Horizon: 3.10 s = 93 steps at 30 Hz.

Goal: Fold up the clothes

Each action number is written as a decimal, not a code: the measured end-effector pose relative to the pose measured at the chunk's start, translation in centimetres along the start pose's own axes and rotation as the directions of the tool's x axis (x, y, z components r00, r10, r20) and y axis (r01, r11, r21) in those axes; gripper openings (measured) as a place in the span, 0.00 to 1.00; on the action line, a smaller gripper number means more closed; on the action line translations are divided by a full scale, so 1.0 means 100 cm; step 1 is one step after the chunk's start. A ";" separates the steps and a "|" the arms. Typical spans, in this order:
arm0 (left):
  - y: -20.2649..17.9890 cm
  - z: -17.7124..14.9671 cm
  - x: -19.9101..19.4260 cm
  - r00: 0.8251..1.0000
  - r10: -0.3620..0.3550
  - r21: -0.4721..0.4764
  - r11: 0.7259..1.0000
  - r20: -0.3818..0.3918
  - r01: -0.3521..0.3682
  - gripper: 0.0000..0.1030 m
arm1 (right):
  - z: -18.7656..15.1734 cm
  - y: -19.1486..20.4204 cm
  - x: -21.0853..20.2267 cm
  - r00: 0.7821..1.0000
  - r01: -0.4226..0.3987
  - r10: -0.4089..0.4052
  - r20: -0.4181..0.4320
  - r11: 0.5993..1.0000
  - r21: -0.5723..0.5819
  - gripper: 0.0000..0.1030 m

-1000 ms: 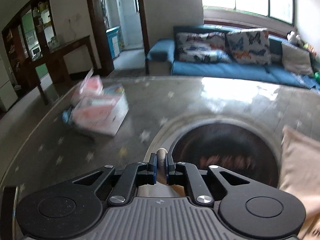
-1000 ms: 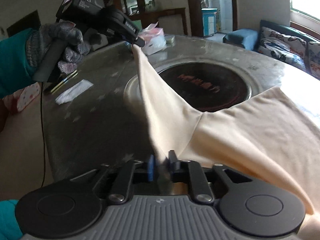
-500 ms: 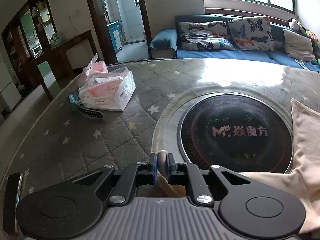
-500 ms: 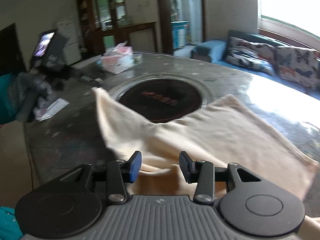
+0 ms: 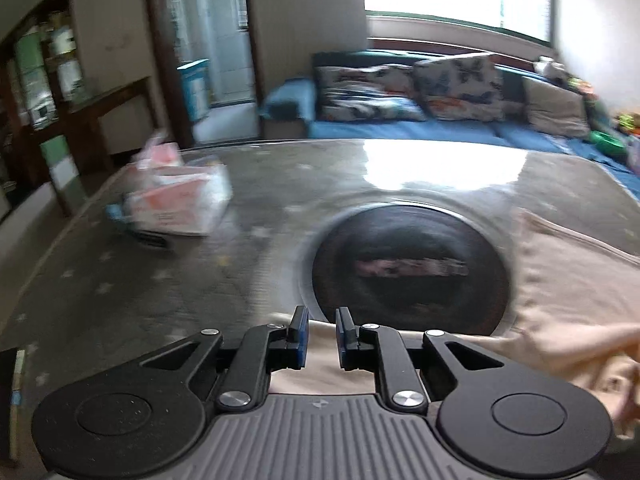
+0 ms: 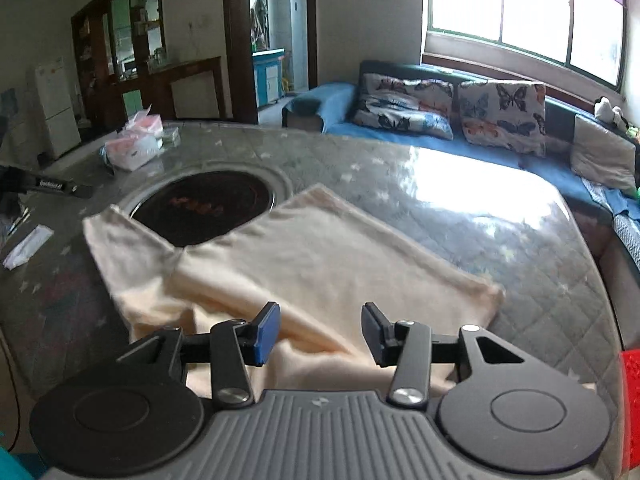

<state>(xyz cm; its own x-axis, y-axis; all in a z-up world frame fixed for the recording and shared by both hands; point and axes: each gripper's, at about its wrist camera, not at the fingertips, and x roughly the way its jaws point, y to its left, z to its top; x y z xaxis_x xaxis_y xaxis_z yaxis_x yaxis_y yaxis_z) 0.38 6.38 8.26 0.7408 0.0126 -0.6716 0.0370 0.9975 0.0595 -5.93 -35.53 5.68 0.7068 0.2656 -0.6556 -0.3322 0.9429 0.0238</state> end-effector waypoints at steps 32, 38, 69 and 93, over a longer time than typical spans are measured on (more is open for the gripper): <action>-0.108 -0.051 0.018 0.946 -0.305 0.213 0.923 -0.107 0.321 0.24 | -0.029 0.072 0.010 0.983 -0.161 0.135 -0.126 0.960 -0.228 0.02; -0.111 -0.048 0.003 0.939 -0.332 0.215 0.914 -0.086 0.343 0.29 | -0.023 0.066 0.014 0.989 -0.136 0.122 -0.082 0.973 -0.188 0.35; -0.095 -0.051 -0.012 0.892 -0.425 0.255 0.855 -0.156 0.452 0.38 | -0.033 0.069 -0.010 0.955 -0.275 0.234 -0.184 0.930 -0.243 0.09; -0.120 -0.056 0.023 0.929 -0.352 0.164 0.916 -0.111 0.367 0.51 | -0.003 -0.126 0.068 0.967 0.233 -0.199 -0.158 0.944 0.235 0.40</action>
<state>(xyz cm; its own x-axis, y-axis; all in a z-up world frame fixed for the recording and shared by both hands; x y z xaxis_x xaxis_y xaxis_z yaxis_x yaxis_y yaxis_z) -2.12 -5.19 1.85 0.6009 -0.3319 -0.7272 0.4152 0.9070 -0.0709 2.84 -45.63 0.67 0.6510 0.0372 -0.7581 -0.0024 0.9989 0.0470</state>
